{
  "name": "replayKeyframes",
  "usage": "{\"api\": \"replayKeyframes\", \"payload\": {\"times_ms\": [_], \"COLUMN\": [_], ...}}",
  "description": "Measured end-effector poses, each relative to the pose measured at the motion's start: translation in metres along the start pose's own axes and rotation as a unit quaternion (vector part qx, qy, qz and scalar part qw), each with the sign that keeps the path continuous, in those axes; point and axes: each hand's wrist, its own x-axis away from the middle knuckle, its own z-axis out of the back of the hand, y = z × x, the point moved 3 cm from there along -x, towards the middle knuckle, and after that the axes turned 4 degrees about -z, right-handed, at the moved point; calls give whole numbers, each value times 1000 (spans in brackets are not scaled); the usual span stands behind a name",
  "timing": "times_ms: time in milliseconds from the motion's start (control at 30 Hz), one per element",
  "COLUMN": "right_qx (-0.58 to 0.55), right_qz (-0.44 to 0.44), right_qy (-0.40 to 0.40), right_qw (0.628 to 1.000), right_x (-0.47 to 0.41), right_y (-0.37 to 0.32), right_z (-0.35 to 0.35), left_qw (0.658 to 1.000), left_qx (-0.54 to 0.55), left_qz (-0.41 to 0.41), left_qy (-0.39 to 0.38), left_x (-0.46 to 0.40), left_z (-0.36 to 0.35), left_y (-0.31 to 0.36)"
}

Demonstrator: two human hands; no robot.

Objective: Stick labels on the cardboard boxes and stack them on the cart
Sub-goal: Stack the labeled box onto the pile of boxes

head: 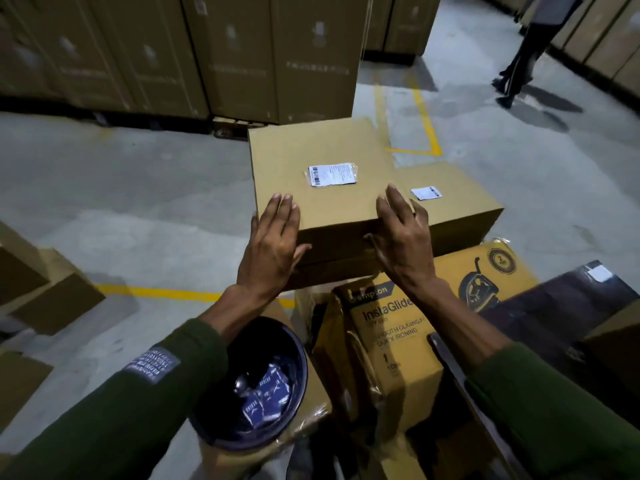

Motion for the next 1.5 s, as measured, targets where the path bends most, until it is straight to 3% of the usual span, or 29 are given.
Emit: {"api": "replayKeyframes", "payload": {"times_ms": [300,633,1000,1200,1500], "right_qx": [5,30,108,138,165], "right_qz": [-27,-119,-301,-379,-466], "right_qy": [78,160,188,163,125], "right_qw": [997,979,929,901,860], "right_x": [88,195,296,321,326], "right_y": [-5,25,60,69,64], "right_z": [90,175,217,206,197], "left_qw": [998,987,932,899,864], "left_qx": [-16,28,138,182,231], "left_qz": [-60,-160,-336,-393,-439], "left_qy": [34,20,-3,-69,-84], "left_x": [37,53,31,17,-14], "left_z": [70,91,54,11,-24], "left_y": [75,178,269,287,296]}}
